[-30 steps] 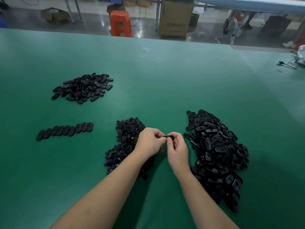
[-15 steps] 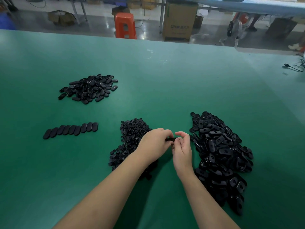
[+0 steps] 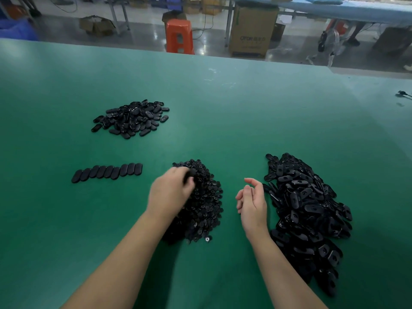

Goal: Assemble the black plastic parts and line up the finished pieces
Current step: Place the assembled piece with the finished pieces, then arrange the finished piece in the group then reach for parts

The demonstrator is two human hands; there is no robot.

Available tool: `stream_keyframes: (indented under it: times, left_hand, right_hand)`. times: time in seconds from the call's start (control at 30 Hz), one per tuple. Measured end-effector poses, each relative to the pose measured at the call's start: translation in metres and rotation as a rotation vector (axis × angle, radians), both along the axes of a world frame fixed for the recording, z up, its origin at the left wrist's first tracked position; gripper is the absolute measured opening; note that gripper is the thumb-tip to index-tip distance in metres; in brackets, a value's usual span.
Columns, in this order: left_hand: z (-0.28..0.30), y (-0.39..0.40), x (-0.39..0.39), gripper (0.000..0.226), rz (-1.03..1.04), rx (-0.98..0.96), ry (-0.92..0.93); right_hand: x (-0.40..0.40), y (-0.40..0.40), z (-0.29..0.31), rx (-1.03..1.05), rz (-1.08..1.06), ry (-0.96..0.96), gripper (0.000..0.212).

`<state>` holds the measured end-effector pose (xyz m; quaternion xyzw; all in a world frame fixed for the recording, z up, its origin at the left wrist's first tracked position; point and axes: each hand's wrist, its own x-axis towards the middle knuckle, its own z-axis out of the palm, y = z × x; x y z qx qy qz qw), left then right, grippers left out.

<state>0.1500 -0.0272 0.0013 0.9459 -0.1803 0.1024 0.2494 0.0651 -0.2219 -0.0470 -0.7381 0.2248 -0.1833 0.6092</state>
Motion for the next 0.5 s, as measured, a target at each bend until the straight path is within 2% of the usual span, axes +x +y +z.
stream_keyframes:
  times: [0.17, 0.3, 0.4, 0.5]
  left_hand:
    - [-0.015, 0.097, 0.007, 0.018, 0.323, -0.027, -0.076]
    - [-0.031, 0.152, 0.008, 0.02, 0.557, 0.093, 0.02]
    - [-0.035, 0.166, 0.011, 0.023, 0.619, 0.121, 0.062]
    - [-0.036, 0.168, 0.017, 0.026, 0.653, 0.058, 0.076]
  right_hand:
    - [-0.001, 0.002, 0.003, -0.008, -0.002, 0.017, 0.02]
    - [-0.001, 0.003, 0.004, -0.024, -0.005, 0.024, 0.024]
    - [-0.002, 0.003, 0.004, -0.032, -0.004, 0.027, 0.025]
    - [-0.002, 0.003, 0.005, -0.043, -0.006, 0.036, 0.024]
